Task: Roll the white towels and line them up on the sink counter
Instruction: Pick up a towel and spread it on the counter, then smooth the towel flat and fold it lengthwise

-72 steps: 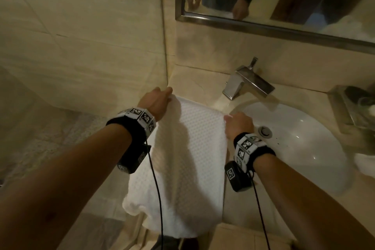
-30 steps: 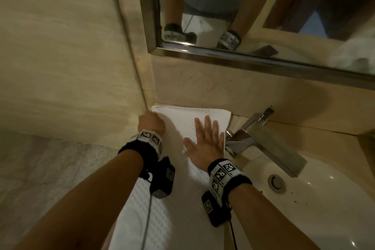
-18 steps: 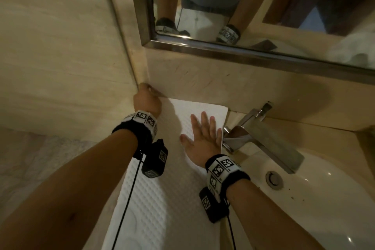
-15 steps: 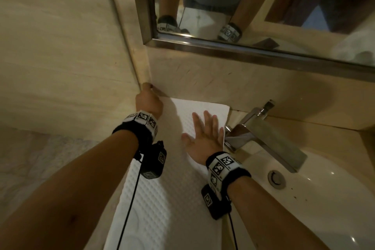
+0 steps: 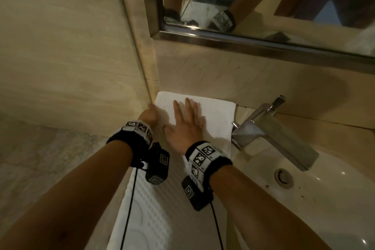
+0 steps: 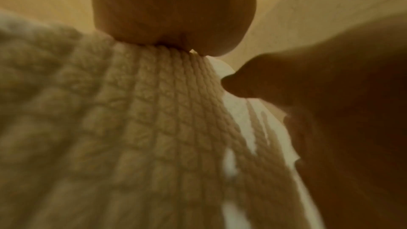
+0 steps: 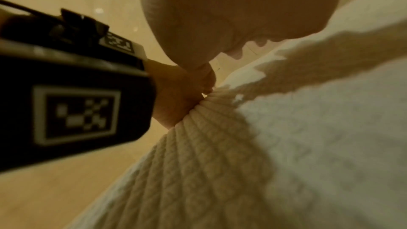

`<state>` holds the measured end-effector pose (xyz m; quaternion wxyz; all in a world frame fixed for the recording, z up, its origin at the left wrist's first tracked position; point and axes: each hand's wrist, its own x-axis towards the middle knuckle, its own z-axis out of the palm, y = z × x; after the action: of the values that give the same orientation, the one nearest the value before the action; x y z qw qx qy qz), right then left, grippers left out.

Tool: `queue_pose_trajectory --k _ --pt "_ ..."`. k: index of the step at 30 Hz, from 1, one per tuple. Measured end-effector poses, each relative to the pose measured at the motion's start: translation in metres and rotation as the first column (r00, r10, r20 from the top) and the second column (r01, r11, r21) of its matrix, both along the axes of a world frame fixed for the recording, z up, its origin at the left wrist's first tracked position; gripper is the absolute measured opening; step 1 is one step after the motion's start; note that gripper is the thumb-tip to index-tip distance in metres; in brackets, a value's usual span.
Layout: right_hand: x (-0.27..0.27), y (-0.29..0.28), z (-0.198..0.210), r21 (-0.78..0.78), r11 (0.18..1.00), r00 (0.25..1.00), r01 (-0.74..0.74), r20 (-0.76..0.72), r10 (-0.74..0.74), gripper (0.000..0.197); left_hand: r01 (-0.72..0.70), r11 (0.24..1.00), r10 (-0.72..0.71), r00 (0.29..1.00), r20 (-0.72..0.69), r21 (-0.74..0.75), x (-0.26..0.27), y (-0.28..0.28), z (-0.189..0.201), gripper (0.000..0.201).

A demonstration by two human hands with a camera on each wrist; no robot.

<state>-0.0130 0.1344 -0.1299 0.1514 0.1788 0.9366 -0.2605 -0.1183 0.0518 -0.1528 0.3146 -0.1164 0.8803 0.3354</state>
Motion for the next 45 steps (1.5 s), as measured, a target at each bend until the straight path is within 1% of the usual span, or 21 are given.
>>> queue_pose_trajectory --k 2,3,4,6,7,10,12,14,16,20,23,26,30,33,34,36,38,39,42,43,45 --pt "0.002 0.002 -0.009 0.009 0.999 0.999 -0.037 0.027 0.036 0.071 0.033 0.999 -0.031 0.999 -0.043 0.033 -0.01 -0.003 -0.005 0.05" --pt "0.003 0.004 -0.012 0.02 0.999 0.998 -0.048 0.045 0.047 0.069 0.09 0.995 -0.087 0.992 -0.087 0.038 -0.015 -0.004 -0.008 0.043" --pt "0.002 0.006 -0.013 0.014 0.999 0.997 -0.05 0.061 0.049 0.068 0.111 0.991 -0.1 0.987 -0.126 0.08 -0.021 -0.004 -0.01 0.038" --pt "0.001 0.007 -0.011 -0.011 0.999 0.995 -0.048 0.083 0.048 0.066 0.105 0.971 -0.057 0.974 -0.221 0.216 -0.024 -0.001 -0.003 0.038" --pt "0.001 0.007 -0.01 -0.006 0.999 0.995 -0.053 0.088 0.054 0.064 0.106 0.973 -0.047 0.959 -0.279 0.203 -0.025 0.003 0.0 0.04" --pt "-0.002 0.003 -0.003 0.034 0.996 0.989 -0.08 0.127 0.075 0.061 0.205 0.979 -0.196 0.917 -0.347 -0.011 -0.026 0.008 0.012 0.037" --pt "-0.014 -0.002 0.004 0.058 0.994 0.975 -0.088 0.21 0.074 0.062 0.323 0.93 -0.364 0.877 -0.314 -0.175 -0.025 0.007 0.023 0.037" --pt "-0.031 -0.007 0.011 0.071 0.995 0.959 -0.072 0.278 0.049 0.066 0.48 0.804 -0.571 0.788 -0.23 -0.352 -0.026 0.005 0.034 0.039" --pt "-0.043 -0.01 0.015 0.077 0.996 0.958 -0.046 0.288 0.022 0.069 0.589 0.656 -0.709 0.696 -0.116 -0.472 -0.027 0.004 0.046 0.038" --pt "-0.041 -0.009 0.012 0.096 0.994 0.962 -0.046 0.274 0.018 0.068 0.648 0.469 -0.827 0.561 -0.04 -0.6 -0.025 0.007 0.062 0.038" --pt "-0.037 -0.011 0.008 0.143 0.989 0.965 -0.041 0.263 0.002 0.073 0.679 0.408 -0.881 0.469 -0.067 -0.61 -0.024 0.007 0.064 0.052" --pt "-0.038 -0.012 0.011 0.16 0.987 0.972 -0.017 0.234 -0.021 0.075 0.7 0.409 -0.889 0.45 -0.084 -0.585 -0.026 0.007 0.07 0.054" --pt "-0.043 -0.011 0.013 0.117 0.993 0.977 -0.007 0.211 -0.019 0.069 0.652 0.448 -0.848 0.527 -0.059 -0.612 -0.017 0.008 0.081 0.046" --pt "-0.045 -0.011 0.012 0.093 0.996 0.974 0.006 0.226 -0.027 0.068 0.679 0.44 -0.833 0.554 0.016 -0.588 -0.013 0.007 0.09 0.046" --pt "-0.046 -0.012 0.012 0.09 0.996 0.973 0.012 0.229 -0.033 0.072 0.713 0.396 -0.84 0.535 0.085 -0.578 -0.01 0.004 0.092 0.041" --pt "-0.046 -0.015 0.012 0.088 0.995 0.974 0.039 0.219 -0.057 0.085 0.779 0.223 -0.854 0.446 0.268 -0.586 0.0 0.001 0.101 0.03" --pt "-0.048 -0.018 0.014 0.077 0.995 0.974 0.061 0.215 -0.076 0.098 0.79 0.122 -0.858 0.388 0.336 -0.6 0.012 -0.005 0.101 0.028" --pt "-0.049 -0.018 0.013 0.074 0.995 0.973 0.074 0.214 -0.088 0.098 0.789 0.116 -0.87 0.374 0.322 -0.604 0.017 -0.006 0.099 0.027" --pt "-0.05 -0.018 0.013 0.092 0.99 0.974 0.107 0.19 -0.123 0.088 0.788 0.158 -0.896 0.367 0.249 -0.595 0.027 -0.005 0.108 0.034" --pt "-0.05 -0.017 0.013 0.088 0.99 0.974 0.11 0.186 -0.125 0.087 0.793 0.183 -0.9 0.373 0.225 -0.581 0.027 -0.006 0.112 0.035" --pt "-0.05 -0.016 0.014 0.062 0.993 0.975 0.099 0.192 -0.109 0.086 0.767 0.277 -0.897 0.423 0.131 -0.578 0.026 -0.008 0.123 0.038"
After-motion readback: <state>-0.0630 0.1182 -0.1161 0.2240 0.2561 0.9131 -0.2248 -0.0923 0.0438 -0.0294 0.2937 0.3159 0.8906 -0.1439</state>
